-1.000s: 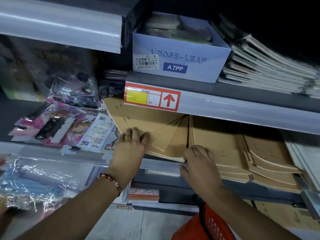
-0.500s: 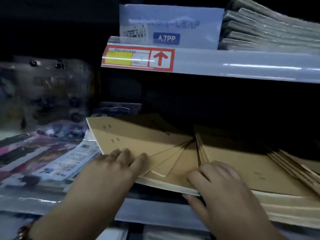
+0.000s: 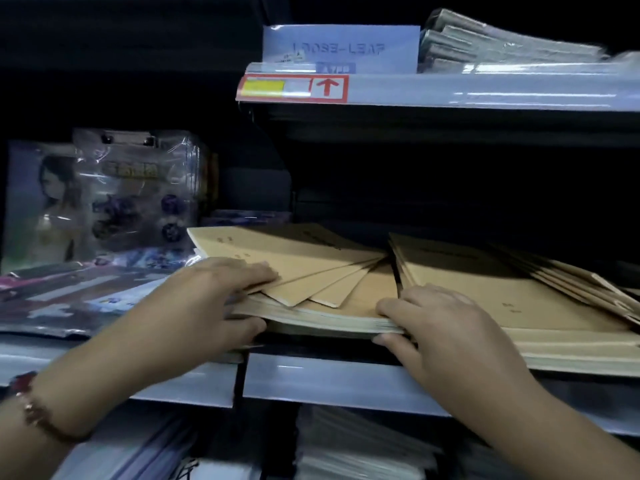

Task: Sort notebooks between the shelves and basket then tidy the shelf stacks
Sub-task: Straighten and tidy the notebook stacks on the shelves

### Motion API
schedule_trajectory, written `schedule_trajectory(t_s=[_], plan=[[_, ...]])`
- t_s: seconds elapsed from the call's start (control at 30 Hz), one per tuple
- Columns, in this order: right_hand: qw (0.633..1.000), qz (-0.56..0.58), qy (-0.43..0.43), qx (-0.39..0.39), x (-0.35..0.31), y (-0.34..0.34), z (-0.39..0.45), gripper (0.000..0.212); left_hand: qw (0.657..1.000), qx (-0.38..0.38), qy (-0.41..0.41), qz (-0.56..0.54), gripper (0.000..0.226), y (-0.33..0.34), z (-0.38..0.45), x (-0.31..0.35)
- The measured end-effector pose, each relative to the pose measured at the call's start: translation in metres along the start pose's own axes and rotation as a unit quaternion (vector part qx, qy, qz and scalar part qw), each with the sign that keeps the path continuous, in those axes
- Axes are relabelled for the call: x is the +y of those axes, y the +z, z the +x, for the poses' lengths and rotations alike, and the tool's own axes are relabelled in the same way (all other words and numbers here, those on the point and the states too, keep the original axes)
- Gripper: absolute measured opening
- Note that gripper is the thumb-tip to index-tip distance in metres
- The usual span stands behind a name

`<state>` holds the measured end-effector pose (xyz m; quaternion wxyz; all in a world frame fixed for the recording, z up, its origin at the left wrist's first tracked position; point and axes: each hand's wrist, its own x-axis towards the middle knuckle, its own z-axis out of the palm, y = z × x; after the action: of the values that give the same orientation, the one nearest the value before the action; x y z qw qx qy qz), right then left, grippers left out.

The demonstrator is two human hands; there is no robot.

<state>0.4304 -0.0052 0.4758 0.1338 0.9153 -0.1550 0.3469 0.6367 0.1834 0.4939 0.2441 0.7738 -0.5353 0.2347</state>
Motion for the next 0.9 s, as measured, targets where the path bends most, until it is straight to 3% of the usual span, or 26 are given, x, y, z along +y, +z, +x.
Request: schedule_trajectory(t_s=[0.13,0.3,0.4,0.5,0.53,0.67,0.77,0.9], plan=[[1.0,0.013,0.028,0.006,-0.001,-0.007,0.0,0.03,0.99,-0.072,-0.061,-0.102,0.078,-0.004,-0.005,-0.003],[0.996,0.029,0.077,-0.016,-0.005,-0.021,0.012,0.027,0.966,-0.143,-0.168,-0.132,0.131,-0.017,0.023,-0.042],[0.993,0.066,0.099,-0.022,-0.001,-0.026,0.018,0.028,0.913,-0.132,-0.232,-0.31,0.145,-0.015,0.045,-0.07],[0.991,0.072,0.107,-0.019,-0.001,-0.025,0.02,0.027,0.831,-0.016,-0.264,-0.489,0.152,-0.008,0.067,-0.084],[0.992,0.065,0.107,-0.017,-0.002,-0.023,0.019,0.024,0.804,0.004,-0.261,-0.535,0.144,-0.007,0.072,-0.083],[0.993,0.045,0.1,-0.031,-0.009,-0.016,0.014,0.018,0.742,0.045,-0.265,-0.614,0.06,-0.008,0.077,-0.067],[0.993,0.036,0.101,-0.04,-0.009,-0.02,0.016,0.02,0.722,0.049,-0.276,-0.633,0.045,-0.014,0.072,-0.051],[0.994,0.03,0.097,-0.051,-0.01,-0.023,0.019,0.02,0.729,0.078,-0.293,-0.614,0.041,-0.017,0.055,-0.028]])
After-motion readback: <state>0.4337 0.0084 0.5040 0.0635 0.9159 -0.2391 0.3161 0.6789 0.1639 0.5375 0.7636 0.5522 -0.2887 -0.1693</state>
